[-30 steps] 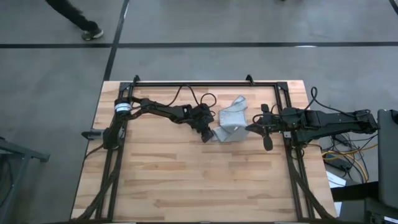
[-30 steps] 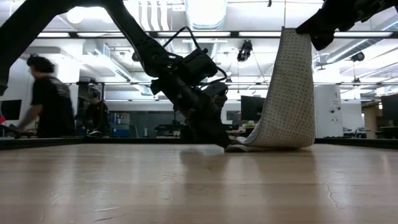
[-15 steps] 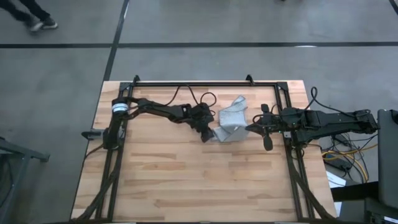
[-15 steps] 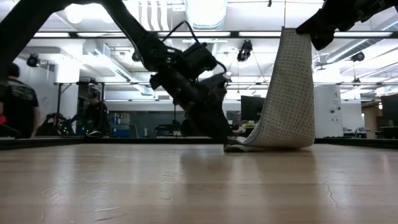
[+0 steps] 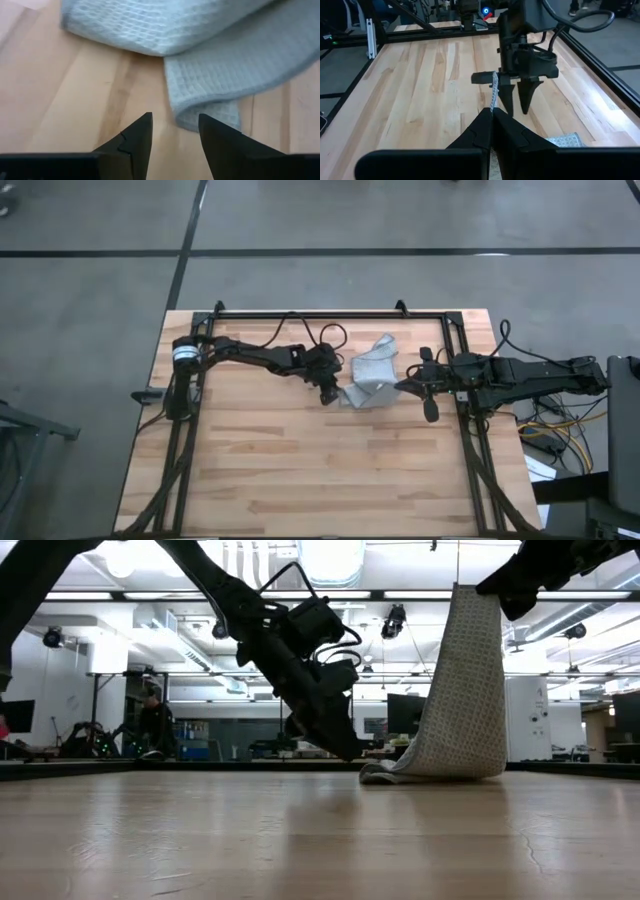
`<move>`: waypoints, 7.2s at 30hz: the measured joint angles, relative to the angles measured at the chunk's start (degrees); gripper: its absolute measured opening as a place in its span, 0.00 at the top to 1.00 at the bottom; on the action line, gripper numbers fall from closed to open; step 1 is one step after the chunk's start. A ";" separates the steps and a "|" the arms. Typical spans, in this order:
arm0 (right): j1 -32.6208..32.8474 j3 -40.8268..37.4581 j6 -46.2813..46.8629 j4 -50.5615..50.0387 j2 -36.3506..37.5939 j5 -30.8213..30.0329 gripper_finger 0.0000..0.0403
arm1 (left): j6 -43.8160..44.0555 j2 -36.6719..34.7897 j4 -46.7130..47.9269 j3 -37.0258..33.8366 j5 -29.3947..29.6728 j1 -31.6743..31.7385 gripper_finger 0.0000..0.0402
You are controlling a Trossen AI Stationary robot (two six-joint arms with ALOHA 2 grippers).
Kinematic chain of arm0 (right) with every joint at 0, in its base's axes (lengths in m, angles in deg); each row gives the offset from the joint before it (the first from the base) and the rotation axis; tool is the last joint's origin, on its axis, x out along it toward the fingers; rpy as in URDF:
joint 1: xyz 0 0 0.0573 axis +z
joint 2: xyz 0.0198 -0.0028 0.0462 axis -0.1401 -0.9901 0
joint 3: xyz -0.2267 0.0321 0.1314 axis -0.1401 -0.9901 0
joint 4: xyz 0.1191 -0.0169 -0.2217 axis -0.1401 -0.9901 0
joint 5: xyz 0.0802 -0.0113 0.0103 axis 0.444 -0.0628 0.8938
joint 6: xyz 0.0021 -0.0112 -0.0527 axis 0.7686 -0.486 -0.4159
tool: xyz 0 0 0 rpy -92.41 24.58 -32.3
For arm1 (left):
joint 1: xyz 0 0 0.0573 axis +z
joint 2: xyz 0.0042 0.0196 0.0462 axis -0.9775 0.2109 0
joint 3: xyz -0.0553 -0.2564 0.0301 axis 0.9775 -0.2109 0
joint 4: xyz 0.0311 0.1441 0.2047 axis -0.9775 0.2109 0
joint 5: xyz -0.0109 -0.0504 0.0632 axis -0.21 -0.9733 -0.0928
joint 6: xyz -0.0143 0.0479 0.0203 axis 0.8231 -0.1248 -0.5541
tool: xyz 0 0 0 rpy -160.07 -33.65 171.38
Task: Fold microfiber towels
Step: Fold the gray on the table
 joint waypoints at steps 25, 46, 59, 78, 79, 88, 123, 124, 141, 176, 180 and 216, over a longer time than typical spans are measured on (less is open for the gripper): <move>0.00 0.01 -0.62 1.41 0.00 0.00 0.98 | -2.77 0.20 -9.01 -5.66 -2.43 -0.43 0.59; 0.00 0.00 -0.63 1.50 0.00 0.00 0.98 | 0.90 0.20 -11.68 -6.67 -4.11 -0.41 0.59; 0.02 0.02 -0.62 3.60 -0.84 2.05 0.98 | 5.60 4.22 -12.82 -6.26 -7.71 -0.52 0.59; 0.02 0.02 -0.66 4.72 -4.79 3.19 0.98 | 5.85 4.87 -12.77 -4.51 -5.49 -0.54 0.64; 0.02 0.02 -0.66 4.71 -4.77 3.19 0.98 | 5.89 4.87 -12.66 -4.50 -5.47 -0.54 0.66; 0.02 0.02 -0.55 4.83 -4.84 3.19 0.98 | 8.82 4.92 -13.29 -4.55 -0.43 -0.69 0.84; 0.02 0.02 -1.66 4.50 -4.83 3.22 0.98 | -2.90 1.81 -9.92 -4.00 -4.06 1.84 0.79; 0.02 0.02 -1.66 4.50 -4.83 3.22 0.98 | -2.88 1.81 -9.78 -4.00 -4.00 1.84 0.79; 0.02 0.02 -1.68 4.91 -4.85 3.43 0.98 | -2.81 1.79 -10.31 -4.00 -5.14 1.80 0.79; -0.02 1.09 -12.22 22.23 -5.09 -1.72 0.98 | 1.40 1.86 -10.66 -3.98 2.78 1.29 0.79; -0.02 1.09 -12.42 22.23 -5.07 -1.70 0.98 | 2.14 1.86 -10.64 -3.98 1.48 1.32 0.79; 0.00 1.11 -18.97 31.63 -4.79 -4.87 0.98 | 0.29 1.92 -13.24 -4.59 -9.70 -0.14 0.79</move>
